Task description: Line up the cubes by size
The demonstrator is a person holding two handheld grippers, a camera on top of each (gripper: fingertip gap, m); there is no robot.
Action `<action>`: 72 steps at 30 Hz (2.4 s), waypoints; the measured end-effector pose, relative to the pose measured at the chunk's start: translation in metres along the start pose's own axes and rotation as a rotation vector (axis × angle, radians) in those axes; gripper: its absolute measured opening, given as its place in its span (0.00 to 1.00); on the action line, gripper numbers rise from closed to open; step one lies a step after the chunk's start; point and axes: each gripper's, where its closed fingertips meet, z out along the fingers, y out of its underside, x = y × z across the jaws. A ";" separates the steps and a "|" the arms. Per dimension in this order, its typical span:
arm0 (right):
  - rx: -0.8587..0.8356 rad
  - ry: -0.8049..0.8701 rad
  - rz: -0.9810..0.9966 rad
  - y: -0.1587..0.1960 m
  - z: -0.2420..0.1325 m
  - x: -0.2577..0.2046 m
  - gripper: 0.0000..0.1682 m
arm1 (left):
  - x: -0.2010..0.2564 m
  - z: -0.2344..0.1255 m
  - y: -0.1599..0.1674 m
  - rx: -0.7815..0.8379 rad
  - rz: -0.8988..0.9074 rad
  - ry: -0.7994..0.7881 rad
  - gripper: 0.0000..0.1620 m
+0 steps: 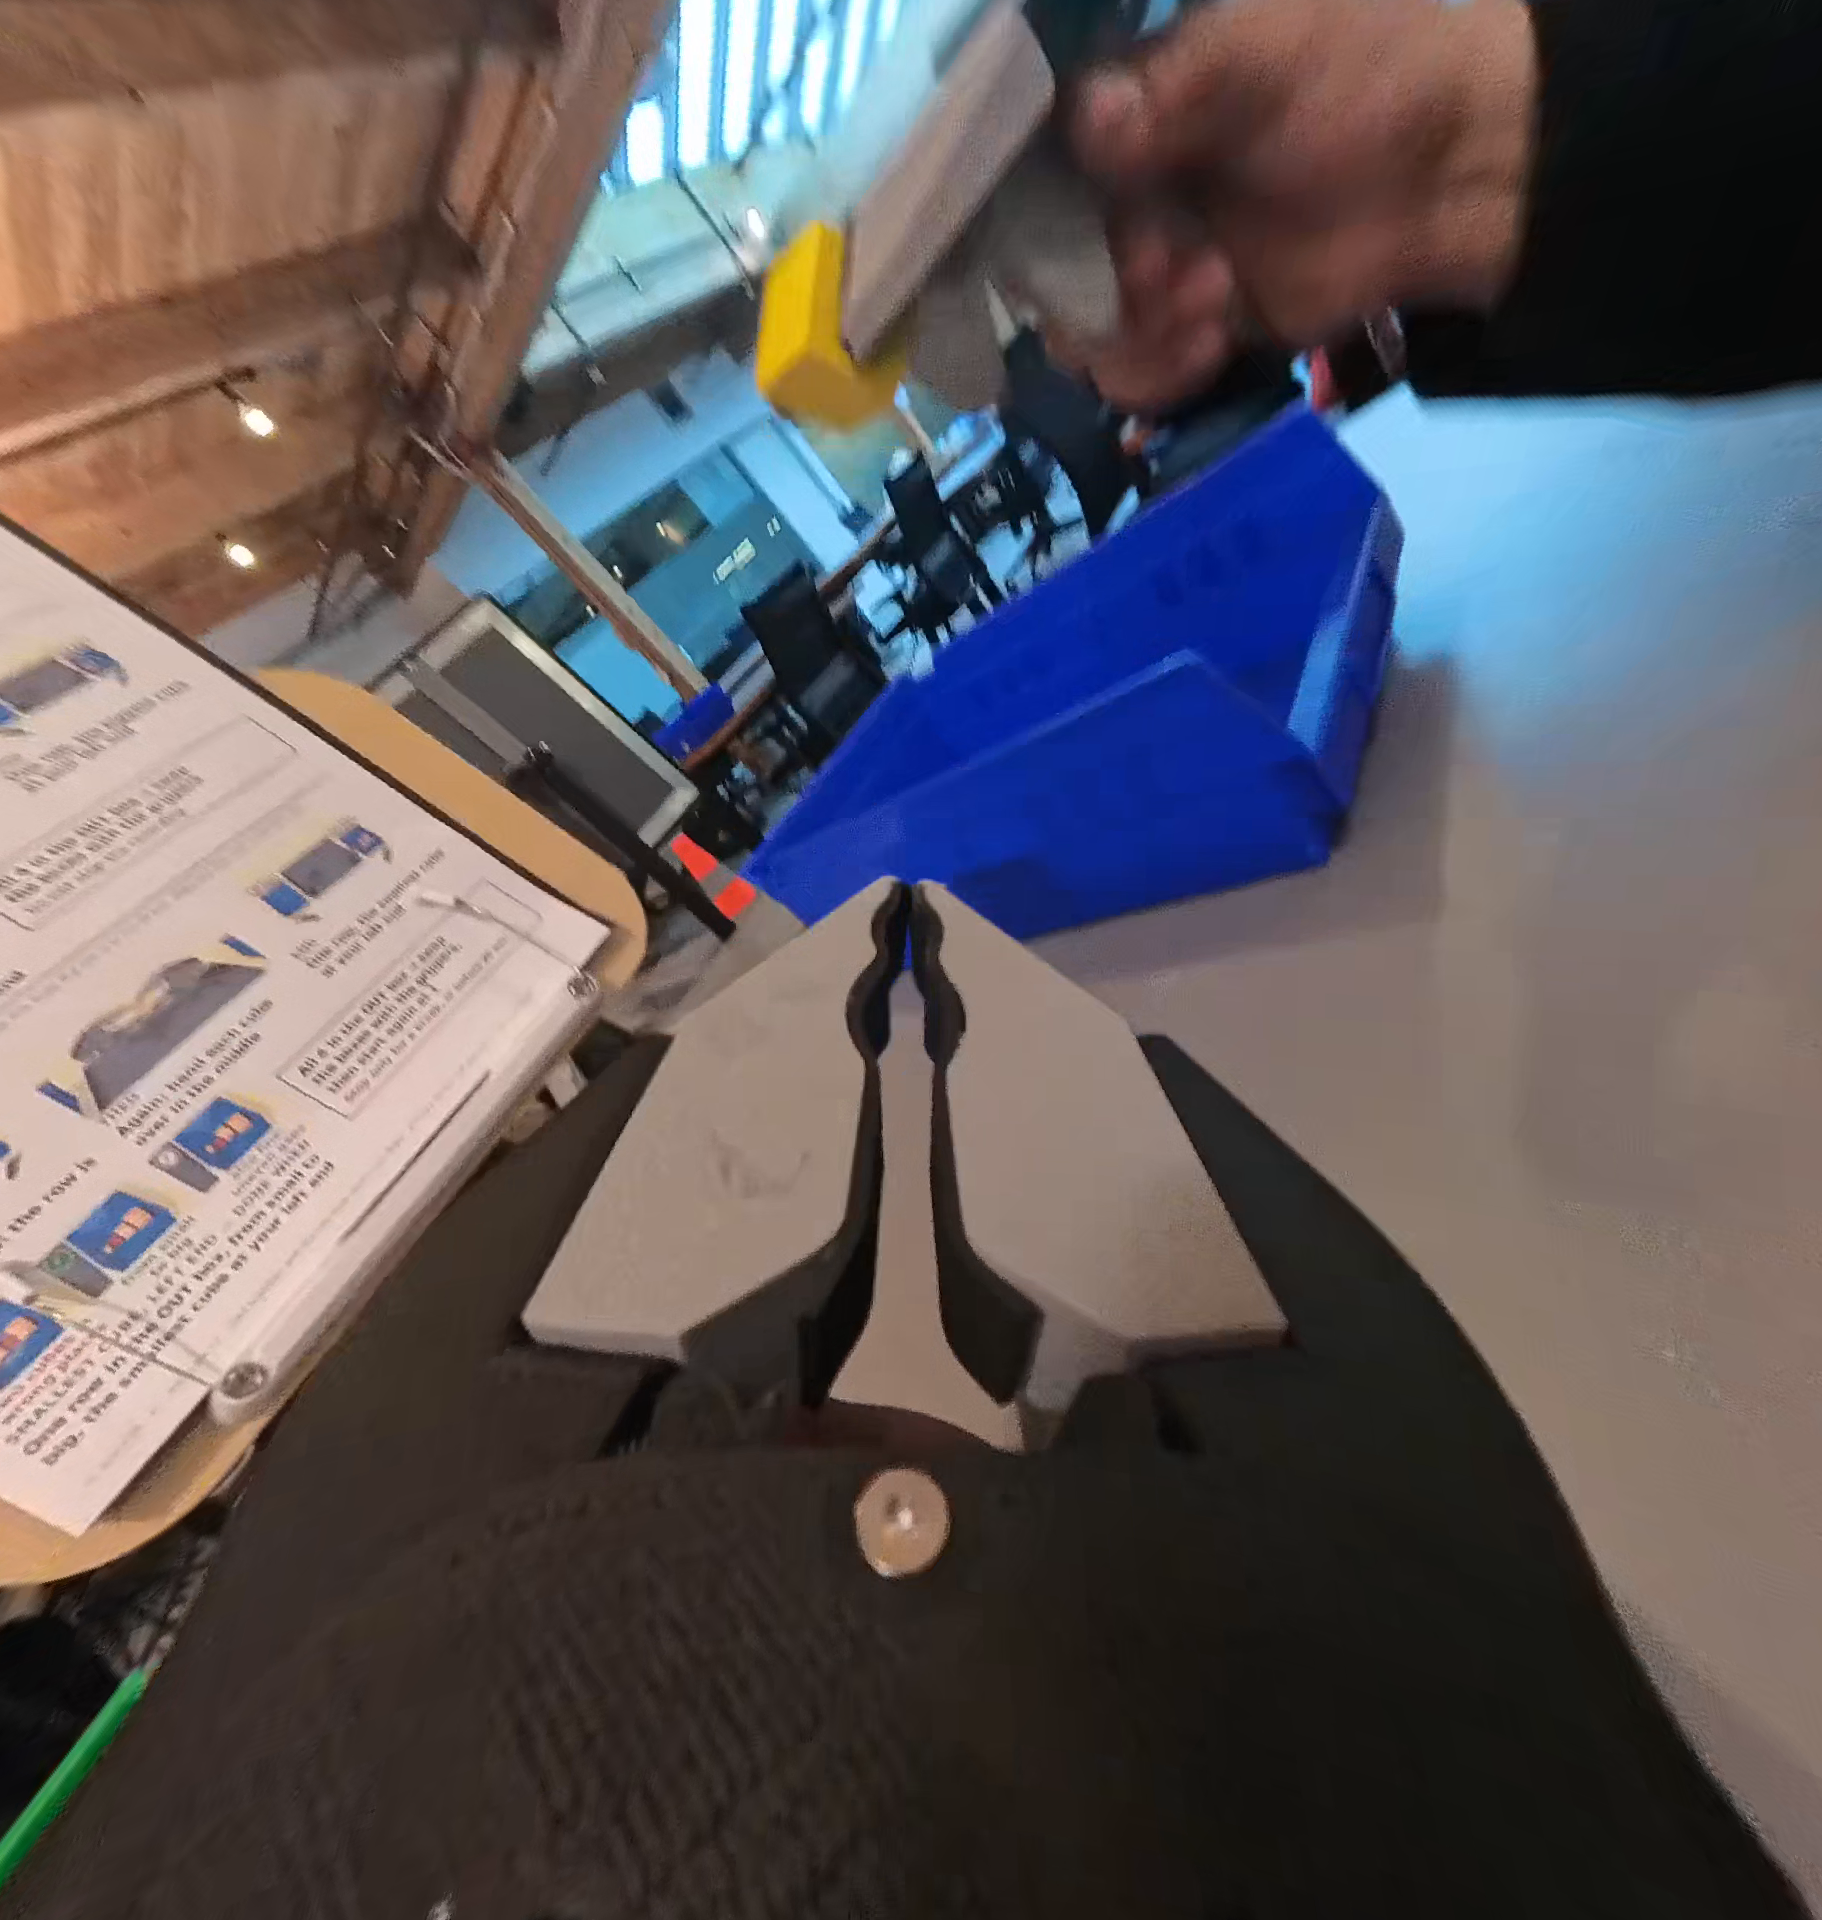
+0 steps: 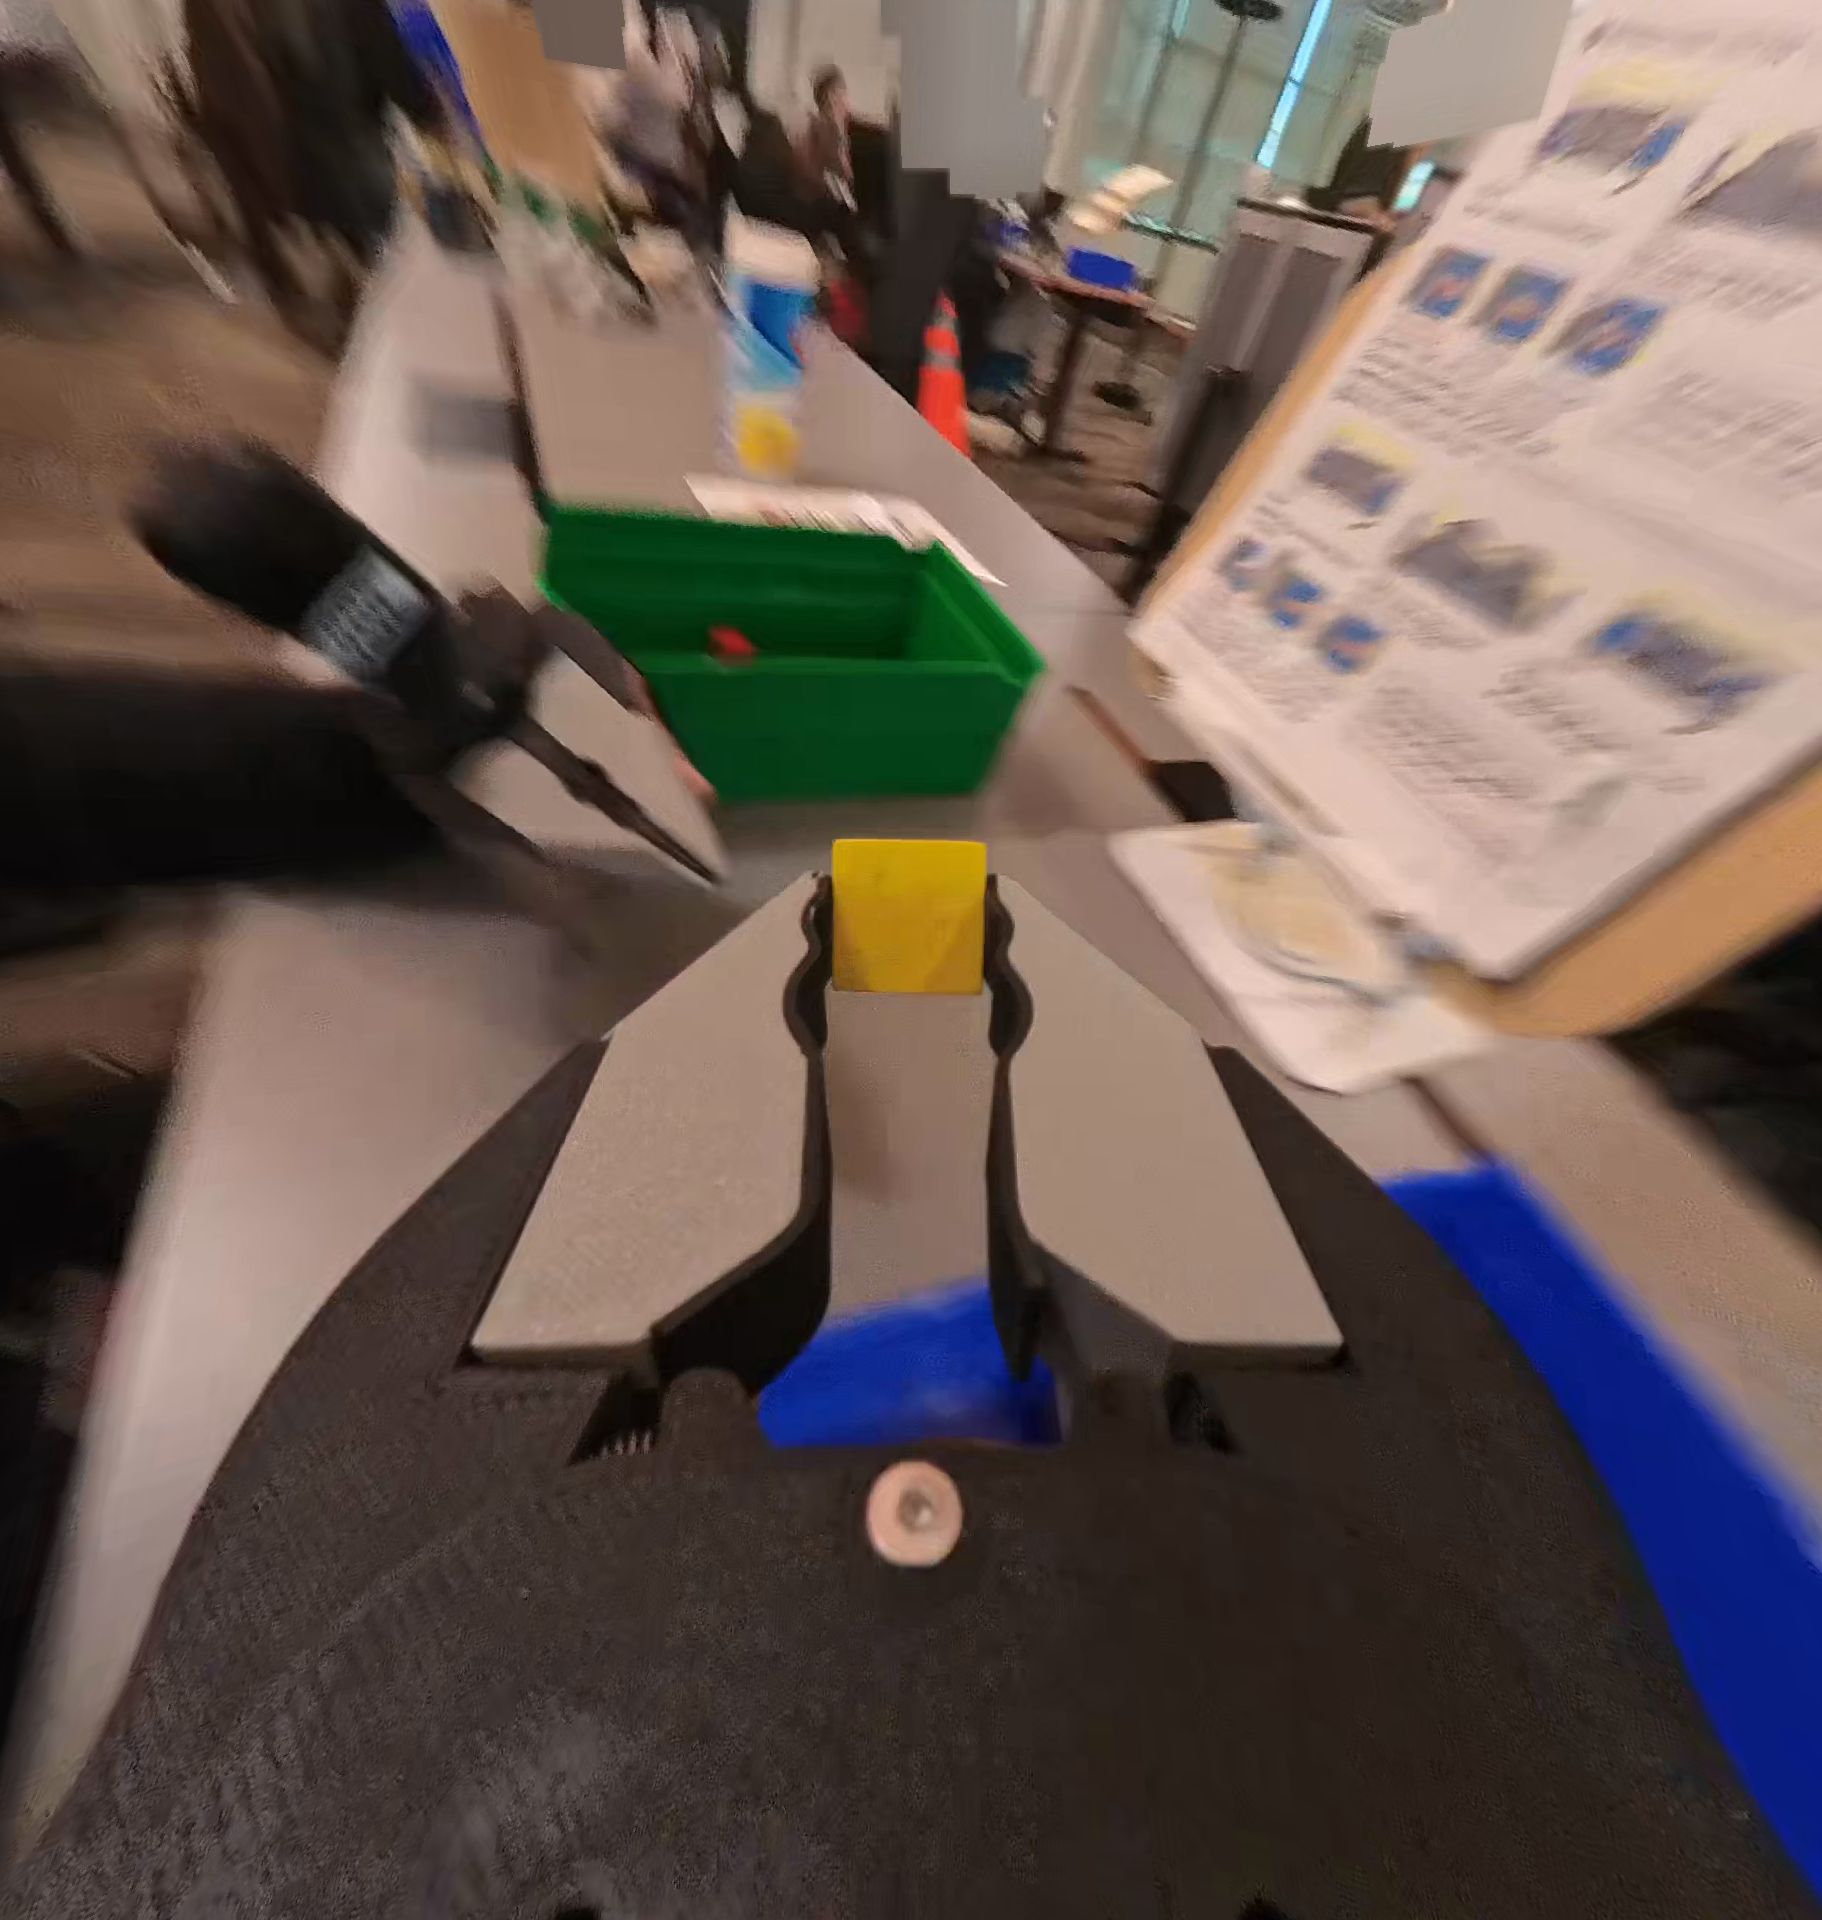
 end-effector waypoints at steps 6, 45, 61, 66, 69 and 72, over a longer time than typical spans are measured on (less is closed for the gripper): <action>-0.583 0.002 -0.189 0.120 -0.054 0.079 0.16 | 0.010 0.007 0.018 -0.063 0.028 0.031 0.00; -1.076 -0.118 -0.110 0.216 -0.067 0.123 0.33 | 0.043 0.005 0.007 0.007 0.004 0.201 0.00; 0.004 0.125 -0.062 0.017 0.114 -0.039 0.48 | 0.036 -0.010 -0.025 0.122 -0.233 0.149 0.08; -0.090 0.099 -0.124 0.047 0.124 -0.055 0.49 | -0.007 -0.077 -0.052 0.060 -0.259 0.208 0.12; -0.038 0.077 -0.056 0.037 0.117 -0.054 0.52 | -0.060 -0.115 -0.043 -0.089 -0.197 0.192 0.15; 0.028 0.035 0.027 0.025 0.110 -0.057 0.51 | -0.103 -0.151 0.031 -0.482 -0.106 0.203 0.21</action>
